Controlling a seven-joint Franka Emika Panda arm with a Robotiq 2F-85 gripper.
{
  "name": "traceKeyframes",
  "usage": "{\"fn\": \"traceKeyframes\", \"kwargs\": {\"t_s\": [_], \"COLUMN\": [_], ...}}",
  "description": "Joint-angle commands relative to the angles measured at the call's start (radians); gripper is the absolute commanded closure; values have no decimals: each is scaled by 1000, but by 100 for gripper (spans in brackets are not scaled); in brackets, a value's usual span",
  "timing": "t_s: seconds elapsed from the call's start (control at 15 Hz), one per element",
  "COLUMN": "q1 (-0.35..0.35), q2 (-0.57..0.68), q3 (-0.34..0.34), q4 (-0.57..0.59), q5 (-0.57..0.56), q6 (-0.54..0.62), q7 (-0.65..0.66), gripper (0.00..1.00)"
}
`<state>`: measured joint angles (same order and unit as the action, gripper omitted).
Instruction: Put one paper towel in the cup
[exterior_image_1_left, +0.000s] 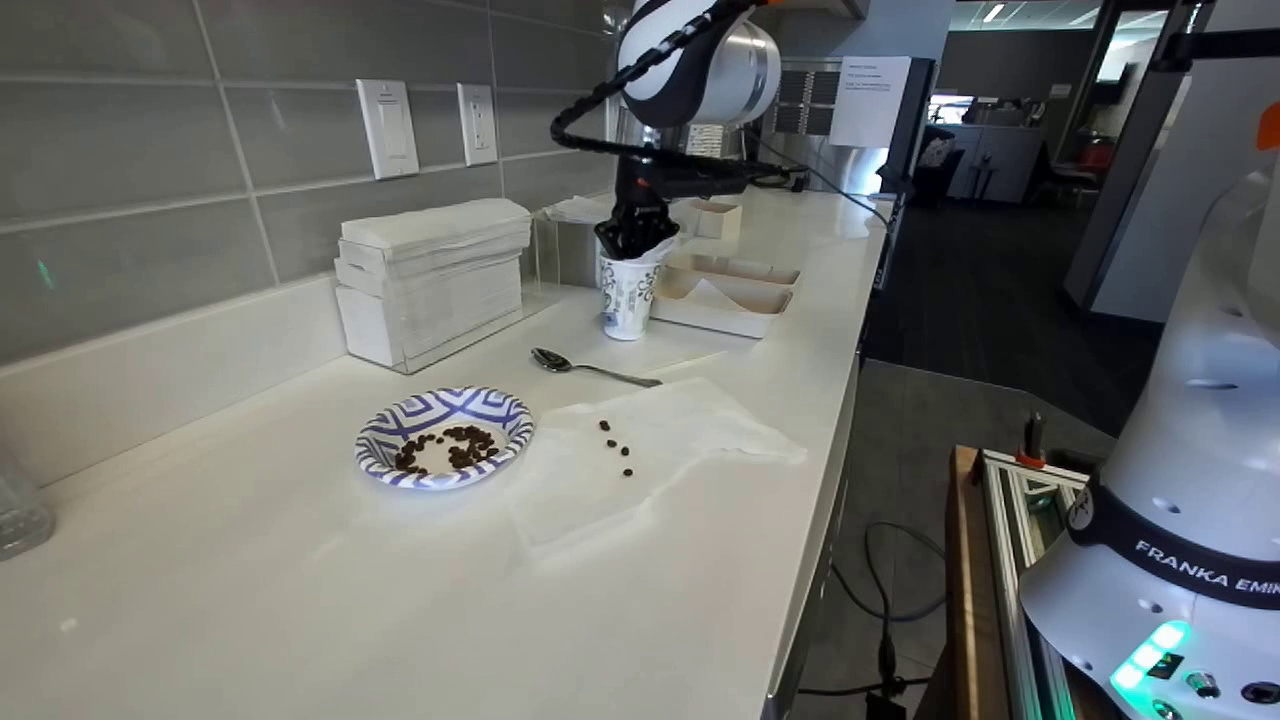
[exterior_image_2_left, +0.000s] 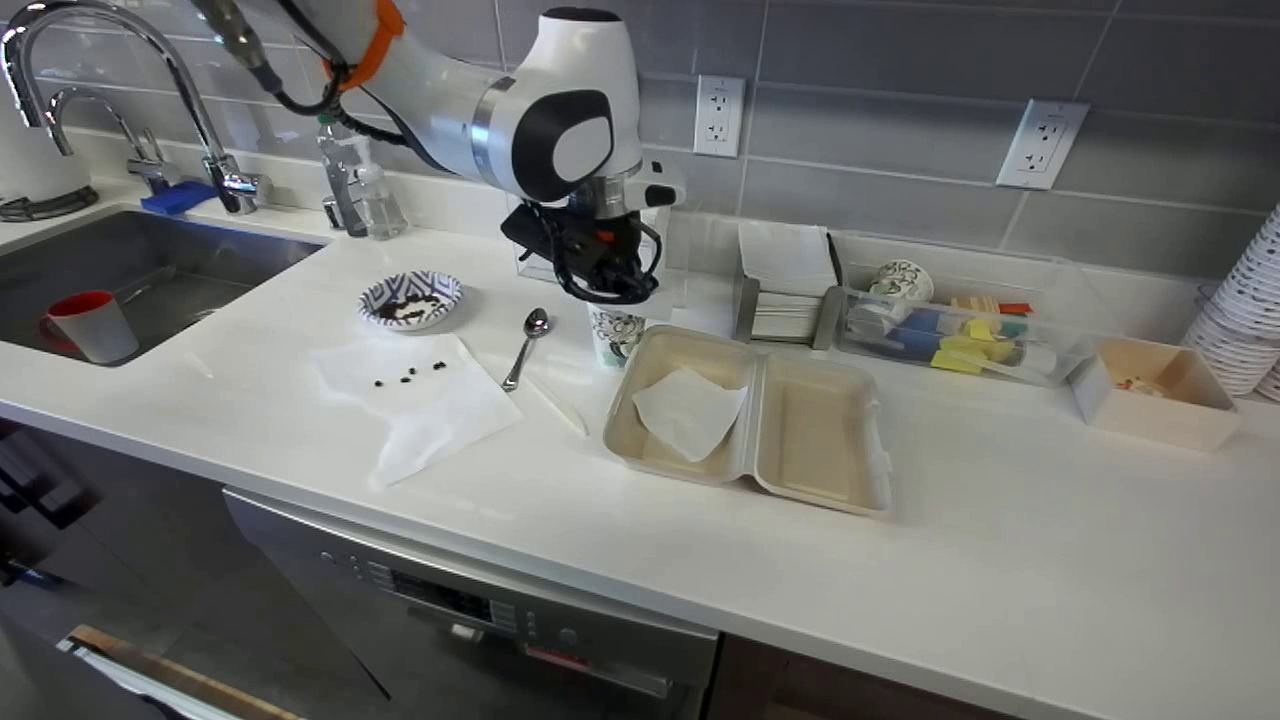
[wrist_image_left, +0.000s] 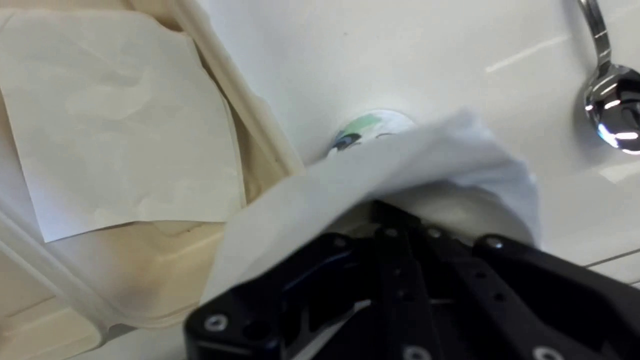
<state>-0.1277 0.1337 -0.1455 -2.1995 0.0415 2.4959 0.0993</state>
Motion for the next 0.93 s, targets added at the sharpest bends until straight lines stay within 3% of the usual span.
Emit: {"fn": "traceKeyframes", "kwargs": {"t_s": [0.0, 0.53, 0.6, 0.87], "q1": [-14, -12, -11, -7], "q2": [67, 69, 62, 33], "q3": [4, 3, 5, 8], "q4": [28, 59, 59, 62], "q5": [31, 22, 24, 22], "q6": [13, 2, -2, -17], "q7": [-24, -13, -11, -7], "gripper": [100, 99, 82, 66]}}
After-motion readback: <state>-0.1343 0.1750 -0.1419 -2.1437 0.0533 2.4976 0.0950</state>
